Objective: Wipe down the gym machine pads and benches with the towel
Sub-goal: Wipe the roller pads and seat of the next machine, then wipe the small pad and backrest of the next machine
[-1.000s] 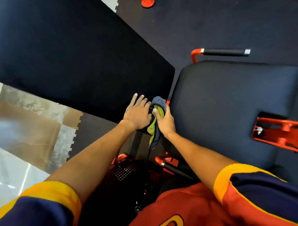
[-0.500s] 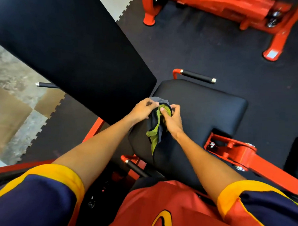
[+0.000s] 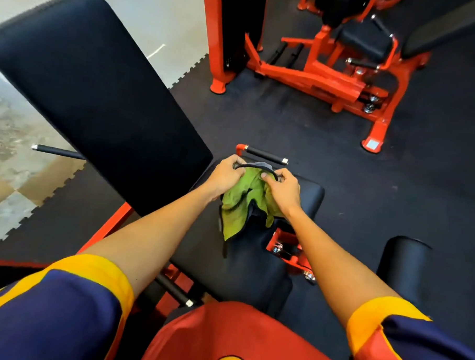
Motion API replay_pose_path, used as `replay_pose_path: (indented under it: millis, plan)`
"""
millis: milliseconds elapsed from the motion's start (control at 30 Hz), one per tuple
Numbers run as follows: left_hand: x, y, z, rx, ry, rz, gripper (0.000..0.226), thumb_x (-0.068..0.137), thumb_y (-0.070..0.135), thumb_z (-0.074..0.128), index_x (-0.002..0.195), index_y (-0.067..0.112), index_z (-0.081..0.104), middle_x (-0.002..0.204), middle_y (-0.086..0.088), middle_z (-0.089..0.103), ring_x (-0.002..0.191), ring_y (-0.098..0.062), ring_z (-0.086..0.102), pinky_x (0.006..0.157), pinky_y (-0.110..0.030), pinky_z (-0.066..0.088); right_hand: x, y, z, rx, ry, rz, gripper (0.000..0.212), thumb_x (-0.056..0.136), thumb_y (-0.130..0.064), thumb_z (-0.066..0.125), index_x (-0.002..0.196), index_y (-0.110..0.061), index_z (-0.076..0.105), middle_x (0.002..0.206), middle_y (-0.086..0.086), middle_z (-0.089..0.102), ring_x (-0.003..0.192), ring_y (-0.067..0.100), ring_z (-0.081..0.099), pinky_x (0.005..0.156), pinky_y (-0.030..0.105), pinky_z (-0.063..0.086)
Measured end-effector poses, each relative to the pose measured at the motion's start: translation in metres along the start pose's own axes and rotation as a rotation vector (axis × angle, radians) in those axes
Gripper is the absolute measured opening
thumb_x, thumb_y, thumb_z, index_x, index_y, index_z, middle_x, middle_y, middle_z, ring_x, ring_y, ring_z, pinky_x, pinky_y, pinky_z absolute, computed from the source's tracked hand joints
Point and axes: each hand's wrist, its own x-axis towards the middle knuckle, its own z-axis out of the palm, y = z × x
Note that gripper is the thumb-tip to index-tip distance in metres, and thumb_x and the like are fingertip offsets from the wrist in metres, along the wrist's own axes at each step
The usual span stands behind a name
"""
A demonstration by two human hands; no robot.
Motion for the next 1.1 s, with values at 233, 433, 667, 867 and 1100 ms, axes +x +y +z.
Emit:
replay_pose_path:
  millis: [233,433,667,867,1100]
  plan:
    - [-0.037,0.051,0.062,0.045,-0.103,0.158,0.029,0.089,-0.011,0.053,0.093,0.017,0.053,0.082,0.001,0.066,0.07,-0.012,0.058,0.067,-0.028,0.045,-0.026,-0.001,-0.08,0.183,0.144,0.062,0.025,0.09,-0.018,0.069,0.082,-0.024,0.046,0.077,-0.004,0.053,0.067,0.017,0.049,0.056,0.027,0.042]
    - [-0.08,0.067,0.113,0.134,-0.221,0.315,0.038,0.085,-0.02,0.04,0.101,0.015,0.045,0.092,0.0,0.056,0.082,-0.008,0.055,0.068,-0.019,0.04,-0.04,0.011,-0.138,0.44,0.242,0.178,0.023,0.091,-0.01,0.06,0.088,-0.028,0.046,0.103,0.006,0.059,0.081,0.017,0.063,0.051,0.029,0.055]
    - [-0.106,0.075,0.171,0.254,-0.261,0.364,0.013,0.095,0.03,0.068,0.108,0.028,0.065,0.118,0.008,0.064,0.109,-0.009,0.059,0.105,-0.037,0.045,-0.055,0.035,-0.203,0.652,0.285,0.282,0.021,0.091,0.0,0.048,0.102,-0.018,0.053,0.108,0.01,0.058,0.096,0.023,0.063,0.058,0.036,0.058]
    - [-0.125,0.113,0.238,0.542,-0.216,0.442,0.085,0.069,0.074,0.075,0.128,0.018,0.049,0.126,0.006,0.046,0.11,-0.013,0.05,0.091,-0.038,0.046,-0.069,0.043,-0.26,0.781,0.398,0.279,0.024,0.091,0.002,0.043,0.105,-0.013,0.054,0.1,0.011,0.056,0.094,0.027,0.063,0.06,0.038,0.059]
    - [-0.118,0.172,0.29,0.477,-0.227,0.645,0.024,0.082,0.012,0.064,0.1,0.019,0.05,0.108,-0.001,0.048,0.098,-0.029,0.055,0.08,-0.047,0.048,-0.108,0.051,-0.34,0.755,0.597,0.233,0.032,0.093,0.006,0.043,0.107,-0.02,0.057,0.11,0.008,0.059,0.092,0.018,0.061,0.064,0.033,0.053]
